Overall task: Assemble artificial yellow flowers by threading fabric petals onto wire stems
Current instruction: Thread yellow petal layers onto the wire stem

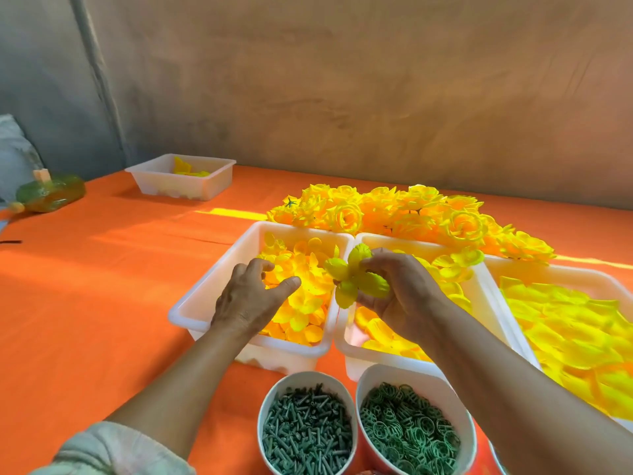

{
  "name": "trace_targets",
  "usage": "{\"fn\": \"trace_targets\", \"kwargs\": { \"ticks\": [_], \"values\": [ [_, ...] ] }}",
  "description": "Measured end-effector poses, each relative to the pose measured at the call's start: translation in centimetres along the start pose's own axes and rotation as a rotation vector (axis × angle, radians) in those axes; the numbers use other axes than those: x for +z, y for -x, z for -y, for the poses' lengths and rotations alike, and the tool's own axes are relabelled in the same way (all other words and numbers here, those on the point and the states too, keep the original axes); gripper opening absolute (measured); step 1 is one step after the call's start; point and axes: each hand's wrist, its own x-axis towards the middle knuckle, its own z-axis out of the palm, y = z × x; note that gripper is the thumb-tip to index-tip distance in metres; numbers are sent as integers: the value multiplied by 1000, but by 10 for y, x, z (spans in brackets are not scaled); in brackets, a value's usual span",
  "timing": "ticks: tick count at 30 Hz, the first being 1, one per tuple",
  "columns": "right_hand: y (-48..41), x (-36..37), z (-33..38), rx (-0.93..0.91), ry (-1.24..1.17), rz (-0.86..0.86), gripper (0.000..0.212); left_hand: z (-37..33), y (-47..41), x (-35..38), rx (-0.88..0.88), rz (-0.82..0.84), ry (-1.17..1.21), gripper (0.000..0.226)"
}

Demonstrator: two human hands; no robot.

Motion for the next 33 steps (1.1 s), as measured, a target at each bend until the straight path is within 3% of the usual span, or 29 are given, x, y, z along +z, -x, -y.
{"fn": "trace_targets", "kwargs": {
  "ticks": [5,8,13,21,33],
  "values": [
    [27,-4,12,-46,-13,10,14,-26,15,-20,30,53,363,59],
    [42,-6,15,-83,9,-35,15,-61,40,-32,56,261,586,67],
    [69,-3,14,-117,62,-46,13,-106,81,-41,58,565,754,45],
    [119,-3,19,-188,105,-20,10,-131,123,-39,-14,544,787,28],
    [179,-1,34,-205,260,-69,18,-154,167,-63,103,602,816,28]
  ]
}}
